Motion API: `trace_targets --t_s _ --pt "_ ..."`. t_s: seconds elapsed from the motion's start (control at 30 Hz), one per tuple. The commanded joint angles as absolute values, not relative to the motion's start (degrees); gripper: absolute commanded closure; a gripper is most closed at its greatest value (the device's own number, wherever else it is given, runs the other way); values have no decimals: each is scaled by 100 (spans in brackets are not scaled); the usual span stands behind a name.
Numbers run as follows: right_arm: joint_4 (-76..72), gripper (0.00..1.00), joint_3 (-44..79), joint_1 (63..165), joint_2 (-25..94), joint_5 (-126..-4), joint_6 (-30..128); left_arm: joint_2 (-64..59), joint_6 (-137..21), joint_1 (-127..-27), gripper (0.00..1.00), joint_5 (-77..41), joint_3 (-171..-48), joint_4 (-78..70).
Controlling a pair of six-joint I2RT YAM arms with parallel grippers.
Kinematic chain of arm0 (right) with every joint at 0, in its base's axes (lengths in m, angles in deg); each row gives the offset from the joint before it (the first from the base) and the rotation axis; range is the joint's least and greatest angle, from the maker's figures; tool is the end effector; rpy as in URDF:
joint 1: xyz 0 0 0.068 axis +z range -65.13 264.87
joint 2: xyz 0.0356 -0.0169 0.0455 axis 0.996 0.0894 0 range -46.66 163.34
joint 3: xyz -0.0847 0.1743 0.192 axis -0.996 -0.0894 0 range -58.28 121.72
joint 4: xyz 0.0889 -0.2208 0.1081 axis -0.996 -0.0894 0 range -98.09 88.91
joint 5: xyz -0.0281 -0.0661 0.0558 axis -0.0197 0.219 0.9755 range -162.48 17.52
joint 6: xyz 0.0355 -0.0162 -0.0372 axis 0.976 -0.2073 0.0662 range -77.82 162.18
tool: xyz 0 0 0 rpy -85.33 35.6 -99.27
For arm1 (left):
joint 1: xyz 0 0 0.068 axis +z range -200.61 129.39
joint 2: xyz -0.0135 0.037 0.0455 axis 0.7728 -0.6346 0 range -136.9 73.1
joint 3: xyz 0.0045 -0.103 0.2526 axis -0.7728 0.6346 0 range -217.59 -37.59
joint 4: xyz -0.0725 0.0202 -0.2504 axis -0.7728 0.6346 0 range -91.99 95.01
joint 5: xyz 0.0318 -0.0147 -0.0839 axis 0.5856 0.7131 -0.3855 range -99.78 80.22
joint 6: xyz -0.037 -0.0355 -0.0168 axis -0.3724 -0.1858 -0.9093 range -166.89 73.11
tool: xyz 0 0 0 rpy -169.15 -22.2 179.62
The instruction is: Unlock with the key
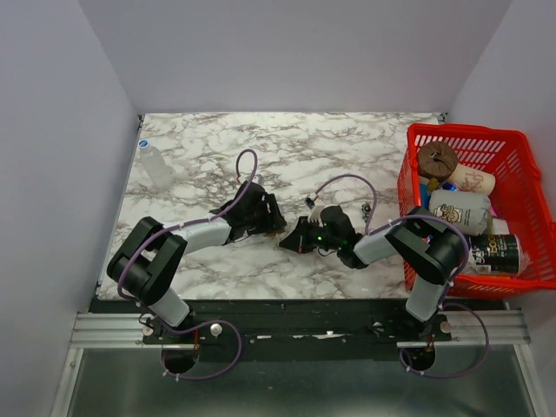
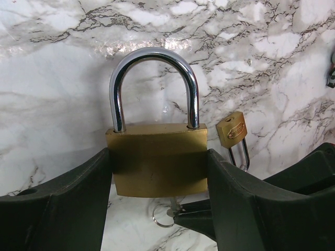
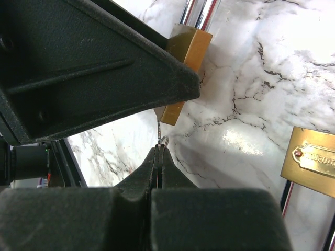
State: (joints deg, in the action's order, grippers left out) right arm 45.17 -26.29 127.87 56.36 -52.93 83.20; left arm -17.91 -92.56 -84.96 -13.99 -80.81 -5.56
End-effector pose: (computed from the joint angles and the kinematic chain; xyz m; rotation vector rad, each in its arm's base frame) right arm 0.2211 0.2226 0.1134 -0.2810 2.2002 1.2262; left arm 0.2563 -0.1783 0.1599 -0.2058 2.4651 -0.7411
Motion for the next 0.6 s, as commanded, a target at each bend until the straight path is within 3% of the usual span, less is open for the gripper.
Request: trace_targets --t_s 0.0,0.57 --pt "4611 99 -2549 12750 5722 -5279 8226 -1901 -9215 -8506 100 -1391 -8065 -445" --pt "4330 99 -2444 12899 5626 -5270 8059 -1884 -9136 -8506 100 -1321 -8127 -401"
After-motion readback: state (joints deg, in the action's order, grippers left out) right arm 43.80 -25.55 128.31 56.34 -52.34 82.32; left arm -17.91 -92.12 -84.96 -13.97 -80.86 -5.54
